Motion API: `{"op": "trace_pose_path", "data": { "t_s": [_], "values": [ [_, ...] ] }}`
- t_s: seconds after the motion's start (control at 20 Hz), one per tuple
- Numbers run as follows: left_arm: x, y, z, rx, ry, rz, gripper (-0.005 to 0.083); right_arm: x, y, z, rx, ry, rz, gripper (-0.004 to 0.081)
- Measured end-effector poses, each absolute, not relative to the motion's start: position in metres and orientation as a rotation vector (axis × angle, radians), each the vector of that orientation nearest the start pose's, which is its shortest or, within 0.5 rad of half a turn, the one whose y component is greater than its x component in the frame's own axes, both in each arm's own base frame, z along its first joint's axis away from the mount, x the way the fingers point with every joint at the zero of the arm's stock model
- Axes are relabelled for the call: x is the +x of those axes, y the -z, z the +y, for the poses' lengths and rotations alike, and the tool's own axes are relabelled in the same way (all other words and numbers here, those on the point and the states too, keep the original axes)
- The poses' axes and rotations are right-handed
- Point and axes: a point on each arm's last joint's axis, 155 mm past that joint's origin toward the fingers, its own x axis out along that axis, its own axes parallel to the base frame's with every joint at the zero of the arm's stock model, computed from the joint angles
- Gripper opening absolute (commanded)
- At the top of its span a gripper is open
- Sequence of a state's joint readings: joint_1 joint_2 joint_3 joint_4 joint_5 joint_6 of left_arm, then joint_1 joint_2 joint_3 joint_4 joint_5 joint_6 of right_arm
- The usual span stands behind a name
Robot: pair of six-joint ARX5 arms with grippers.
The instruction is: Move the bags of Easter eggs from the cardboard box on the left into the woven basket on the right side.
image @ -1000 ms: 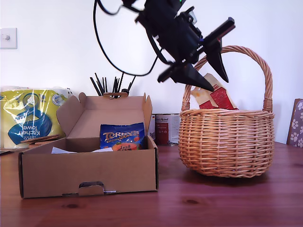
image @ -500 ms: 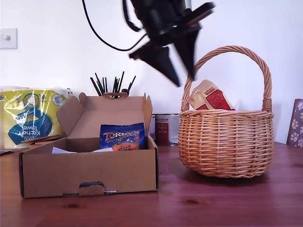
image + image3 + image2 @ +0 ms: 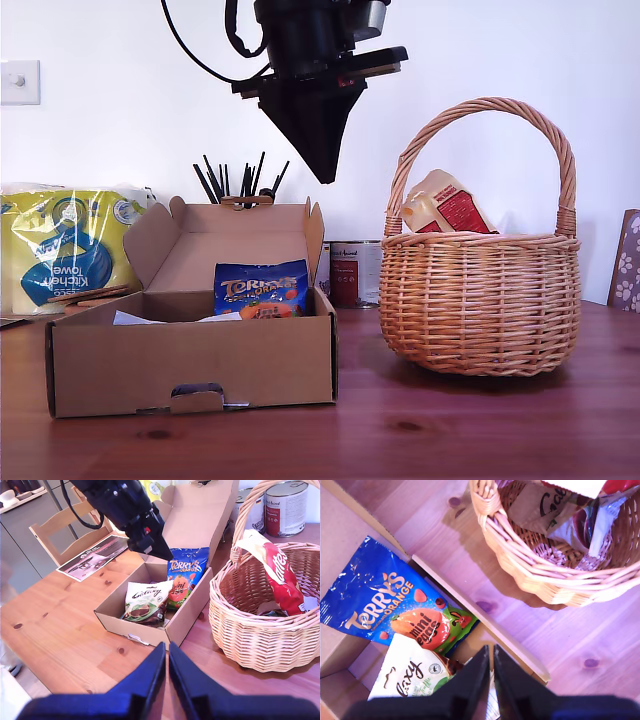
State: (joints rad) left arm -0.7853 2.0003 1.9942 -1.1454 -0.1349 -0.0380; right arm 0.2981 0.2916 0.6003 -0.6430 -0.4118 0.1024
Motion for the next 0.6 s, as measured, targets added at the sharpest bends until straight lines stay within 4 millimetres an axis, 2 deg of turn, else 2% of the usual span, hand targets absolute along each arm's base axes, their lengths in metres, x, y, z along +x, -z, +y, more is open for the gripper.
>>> {"op": "trace_pose_path", "data": {
  "t_s": [0.25,0.4,0.5,0.6],
  "values": [
    [0.337,-0.162,-0.322,0.414,0.642,1.003,-0.002,0.175,-0.233,0.13,0.095,-0.687,0.37,-0.0012],
    [0.318,-0.178,-0.31,0.343,0.692,0.858,-0.002,0.175,-0.233,0.13,0.095,-0.687,0.37,-0.0012],
    [0.308,-0.198,-0.293,0.311,0.714,0.723,-0.002,0.175,-0.233,0.13,0.092,-0.687,0.369,-0.0012],
    [0.295,-0.205,-0.272,0.295,0.744,0.619,-0.002,0.175,-0.233,0.13,0.088,-0.688,0.367,-0.0012]
  ]
}}
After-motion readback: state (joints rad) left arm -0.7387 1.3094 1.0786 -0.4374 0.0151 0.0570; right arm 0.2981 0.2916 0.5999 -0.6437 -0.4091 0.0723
